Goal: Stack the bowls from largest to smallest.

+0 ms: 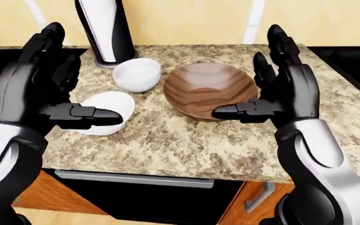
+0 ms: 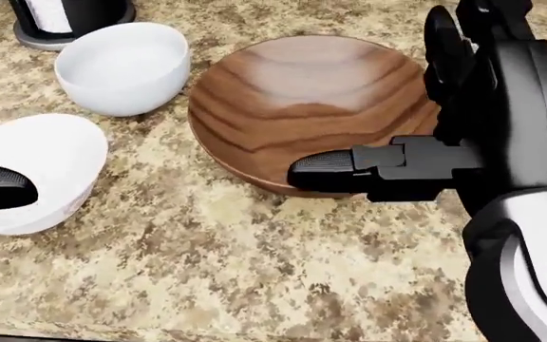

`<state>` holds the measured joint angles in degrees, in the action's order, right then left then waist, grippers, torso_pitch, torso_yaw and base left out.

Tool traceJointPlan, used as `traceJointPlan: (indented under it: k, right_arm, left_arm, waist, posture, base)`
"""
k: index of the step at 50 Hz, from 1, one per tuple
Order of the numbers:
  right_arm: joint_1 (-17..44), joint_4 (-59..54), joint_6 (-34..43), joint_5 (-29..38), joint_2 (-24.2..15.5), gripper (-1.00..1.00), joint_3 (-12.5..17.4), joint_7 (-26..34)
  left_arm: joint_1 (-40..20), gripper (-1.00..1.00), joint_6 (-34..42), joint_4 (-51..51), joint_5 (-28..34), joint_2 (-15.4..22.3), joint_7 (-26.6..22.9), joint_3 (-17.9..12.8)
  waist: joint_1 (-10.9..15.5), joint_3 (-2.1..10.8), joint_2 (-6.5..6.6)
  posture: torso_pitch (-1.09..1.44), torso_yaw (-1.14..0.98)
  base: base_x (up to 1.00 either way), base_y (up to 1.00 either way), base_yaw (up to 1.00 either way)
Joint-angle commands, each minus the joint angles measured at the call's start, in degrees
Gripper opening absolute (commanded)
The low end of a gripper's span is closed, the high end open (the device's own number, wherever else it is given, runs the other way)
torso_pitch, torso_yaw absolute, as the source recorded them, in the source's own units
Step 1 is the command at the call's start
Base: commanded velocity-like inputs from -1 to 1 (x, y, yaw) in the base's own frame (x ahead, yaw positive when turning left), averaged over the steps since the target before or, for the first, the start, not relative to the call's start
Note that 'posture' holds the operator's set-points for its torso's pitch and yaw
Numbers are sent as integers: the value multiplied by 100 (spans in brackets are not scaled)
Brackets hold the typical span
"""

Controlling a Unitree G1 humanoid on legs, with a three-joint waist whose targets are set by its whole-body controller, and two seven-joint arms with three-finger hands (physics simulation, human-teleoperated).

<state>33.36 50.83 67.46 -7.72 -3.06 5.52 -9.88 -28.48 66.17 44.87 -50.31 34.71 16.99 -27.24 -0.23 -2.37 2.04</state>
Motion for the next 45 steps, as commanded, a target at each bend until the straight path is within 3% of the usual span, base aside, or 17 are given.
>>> traceJointPlan:
  k: [1, 3, 4, 6, 9, 14, 17, 18, 21, 26, 36, 40, 45]
  right_arm:
    - [199, 175, -256, -198, 2, 100, -141, 17]
    - [161, 115, -359, -207, -70, 100, -161, -1]
    - [180, 128, -340, -244, -54, 100, -127, -30]
    - [156, 119, -364, -266, -101, 100, -131, -53]
    - [174, 139, -327, -297, -139, 100, -122, -80]
    - [158, 209, -283, -354, -243, 100, -11, -79]
    - [105, 240, -314, -424, -317, 100, 121, -61]
    - [92, 253, -308, -444, -334, 100, 152, -79]
    - [86, 341, -230, -541, -380, 100, 235, -121]
    - [105, 439, -121, -752, -498, 100, 461, -195]
    - [127, 740, 215, -1414, -815, 100, 1116, -435]
    - [187, 913, 478, -1955, -1047, 100, 1614, -610]
    - [168, 917, 577, -3311, -1647, 100, 2316, -1330]
  left_arm:
    - [-96, 100, -252, 108, 89, 140, 101, -276]
    - [-95, 100, -214, 137, 2, 170, 140, -323]
    - [-90, 100, -226, 133, -20, 188, 152, -325]
    - [-77, 100, -268, 111, -17, 211, 154, -298]
    - [-60, 100, -288, 121, -8, 239, 134, -264]
    - [-117, 100, -176, 243, -66, 329, 114, -241]
    - [-70, 100, -105, 424, 17, 393, -8, -238]
    - [-68, 100, -70, 475, 43, 413, -53, -232]
    - [-88, 100, 35, 608, 101, 428, -127, -212]
    - [-574, 100, 324, 661, 491, 338, -200, 228]
    - [-1692, 100, 1010, 558, 1404, -135, -429, 1046]
    - [-2082, 100, 1367, 672, 1871, -389, -638, 1396]
    - [-2598, 100, 1510, 377, 2621, -595, -998, 1900]
  waist:
    - [65, 144, -23]
    - [-14, 68, 98]
    - [-79, 95, 204]
    - [-114, 36, 116]
    - [-76, -9, 235]
    - [-63, -176, 4]
    - [40, -96, -260]
    - [41, -105, -104]
    - [46, -8, -46]
    - [48, 28, 5]
    - [34, 60, -96]
    - [29, 29, -142]
    - [42, -28, -195]
  posture:
    - [0, 0]
    - [0, 0]
    - [0, 0]
    - [0, 0]
    - [0, 0]
    - [0, 0]
    - [0, 0]
    - [0, 0]
    - [0, 0]
    - [0, 0]
    - [0, 0]
    - [0, 0]
    - [0, 0]
  base:
    - [0, 0, 90]
    - [0, 0, 67]
    - [0, 0, 0]
    - [0, 0, 0]
    - [0, 0, 0]
    - [0, 0, 0]
    - [0, 0, 0]
    - [0, 0, 0]
    - [0, 0, 0]
    - [0, 0, 0]
    - [0, 0, 0]
    - [0, 0, 0]
    - [0, 0, 0]
